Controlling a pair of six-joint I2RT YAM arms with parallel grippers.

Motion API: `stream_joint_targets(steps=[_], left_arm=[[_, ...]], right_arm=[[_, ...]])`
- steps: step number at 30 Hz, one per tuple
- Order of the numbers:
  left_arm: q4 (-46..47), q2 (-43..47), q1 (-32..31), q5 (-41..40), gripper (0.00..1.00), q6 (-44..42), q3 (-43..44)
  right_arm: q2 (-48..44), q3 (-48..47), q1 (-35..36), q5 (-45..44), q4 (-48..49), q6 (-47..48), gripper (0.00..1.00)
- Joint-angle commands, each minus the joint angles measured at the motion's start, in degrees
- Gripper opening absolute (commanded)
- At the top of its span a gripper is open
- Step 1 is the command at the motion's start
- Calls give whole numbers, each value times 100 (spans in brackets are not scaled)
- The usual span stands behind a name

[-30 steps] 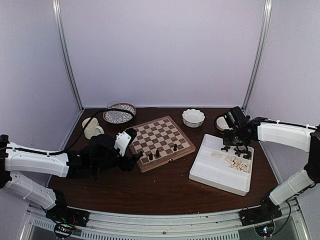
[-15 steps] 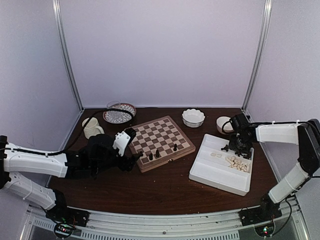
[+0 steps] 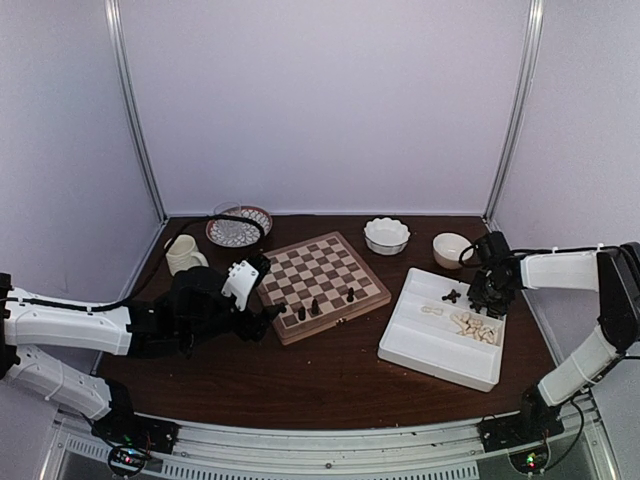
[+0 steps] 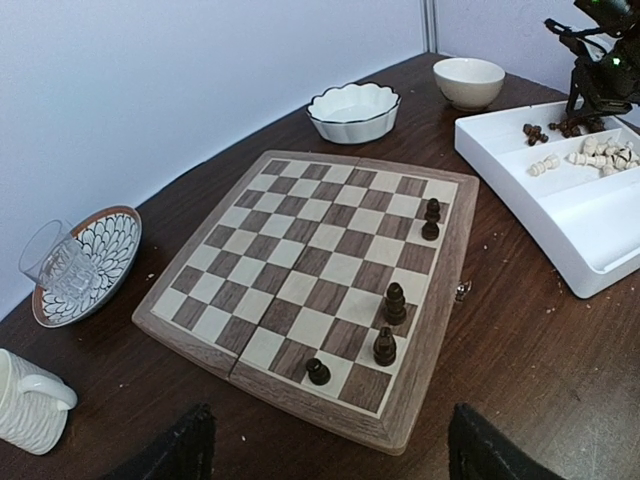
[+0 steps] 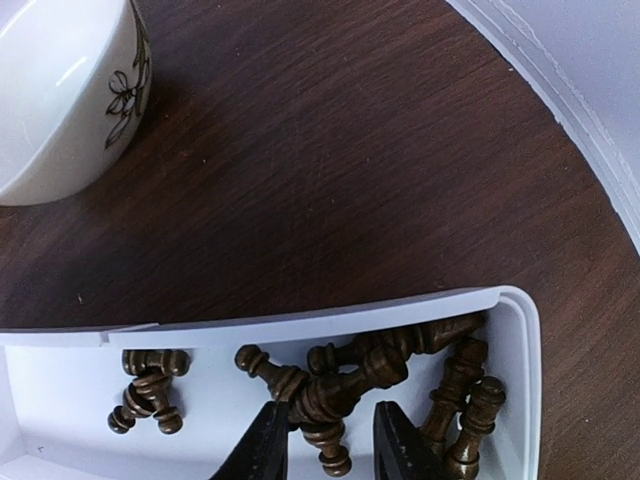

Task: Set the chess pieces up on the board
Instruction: Pick up the chess pile from the storage box.

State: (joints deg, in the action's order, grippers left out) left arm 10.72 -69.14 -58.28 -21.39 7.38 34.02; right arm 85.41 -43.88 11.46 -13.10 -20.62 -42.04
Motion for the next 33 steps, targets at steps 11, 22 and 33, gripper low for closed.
stream_joint_targets(steps=[11,22,33], left_arm=[[246,77,19,-36,80,-69,-30],[190,182,24,19,80,-58,-27],[167,364,19,60,80,-26,-53]], right_arm=[[394,143,-258,303,475,-288,34],[200,148,-276,361,409,-177,22],[-783,505,-258,712,610,173,17]])
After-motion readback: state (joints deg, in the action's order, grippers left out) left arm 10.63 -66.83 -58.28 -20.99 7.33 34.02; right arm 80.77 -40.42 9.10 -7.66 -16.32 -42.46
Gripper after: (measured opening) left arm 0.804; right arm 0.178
